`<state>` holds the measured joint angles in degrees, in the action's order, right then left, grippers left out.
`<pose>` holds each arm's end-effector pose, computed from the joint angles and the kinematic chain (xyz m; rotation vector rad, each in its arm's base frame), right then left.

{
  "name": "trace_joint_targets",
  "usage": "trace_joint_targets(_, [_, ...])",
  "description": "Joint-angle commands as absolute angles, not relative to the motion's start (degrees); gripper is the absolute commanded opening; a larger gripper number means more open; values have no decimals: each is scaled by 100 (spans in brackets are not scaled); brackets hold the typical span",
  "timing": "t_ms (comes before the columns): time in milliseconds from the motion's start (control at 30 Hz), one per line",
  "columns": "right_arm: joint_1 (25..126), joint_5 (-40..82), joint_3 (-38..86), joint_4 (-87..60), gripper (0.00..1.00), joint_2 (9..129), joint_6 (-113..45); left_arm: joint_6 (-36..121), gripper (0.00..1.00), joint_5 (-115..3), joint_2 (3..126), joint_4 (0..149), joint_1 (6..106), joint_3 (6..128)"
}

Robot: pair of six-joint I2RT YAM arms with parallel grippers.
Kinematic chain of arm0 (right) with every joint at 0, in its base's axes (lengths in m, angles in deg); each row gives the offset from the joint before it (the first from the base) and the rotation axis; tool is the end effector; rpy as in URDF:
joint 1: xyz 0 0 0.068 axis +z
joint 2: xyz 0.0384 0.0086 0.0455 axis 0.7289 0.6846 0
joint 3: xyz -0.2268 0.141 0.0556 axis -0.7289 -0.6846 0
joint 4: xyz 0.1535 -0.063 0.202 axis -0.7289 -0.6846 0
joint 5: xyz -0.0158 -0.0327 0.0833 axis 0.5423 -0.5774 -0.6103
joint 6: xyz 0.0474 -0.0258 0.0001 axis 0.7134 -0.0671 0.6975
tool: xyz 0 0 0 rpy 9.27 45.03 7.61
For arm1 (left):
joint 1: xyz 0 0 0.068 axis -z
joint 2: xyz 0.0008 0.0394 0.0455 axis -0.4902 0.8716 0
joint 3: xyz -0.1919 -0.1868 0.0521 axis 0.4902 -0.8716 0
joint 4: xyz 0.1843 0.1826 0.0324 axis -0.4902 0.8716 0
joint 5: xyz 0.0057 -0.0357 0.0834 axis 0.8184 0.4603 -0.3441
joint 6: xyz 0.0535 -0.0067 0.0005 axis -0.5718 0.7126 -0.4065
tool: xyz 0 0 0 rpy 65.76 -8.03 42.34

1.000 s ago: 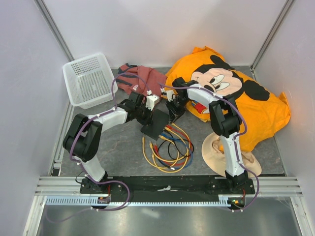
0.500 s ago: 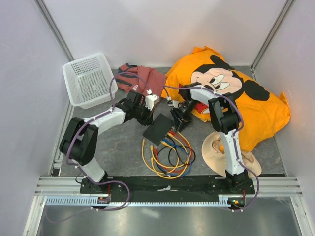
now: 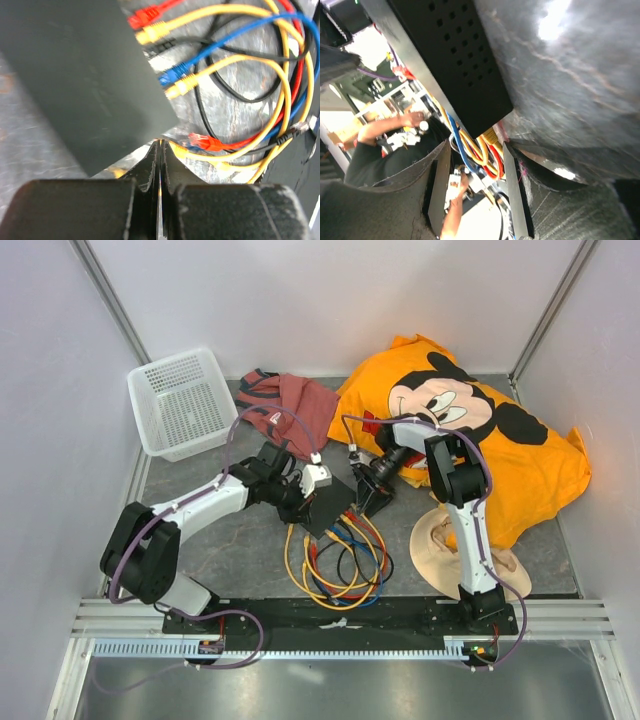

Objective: Pull the plug from the switch port

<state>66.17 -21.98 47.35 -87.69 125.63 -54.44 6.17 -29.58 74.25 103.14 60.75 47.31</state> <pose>0.3733 0.1603 0.0954 0.4711 -2.4369 -1.1321 0.2360 -0.1677 0.2027 1.3818 2.1414 -0.8328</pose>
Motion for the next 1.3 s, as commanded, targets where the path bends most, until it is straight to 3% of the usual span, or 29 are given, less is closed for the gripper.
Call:
trace_joint_targets(0, [6420,-950,4549,-7130,55,12644,-4910,200,1,-3199,7607,10139,6258,4676])
trace_joint_targets(600, [6463,-308,4496,-5907,53,12573,-4154,1009,2,-3921,8302,9286,6284,4852])
trace_joint_targets(867, [6692,219,4461,-5880,41,12477,-4268,1079,1,-4017,8398,9268,6284,4984])
trace_joint_targets(1167, [6903,606,4478,-5863,43,12336,-4400,1141,1,-4044,8530,9250,6293,5107])
trace_joint_targets(1267, [7043,1035,4478,-5863,38,12336,-4400,1176,2,-4061,8565,9224,6284,5125])
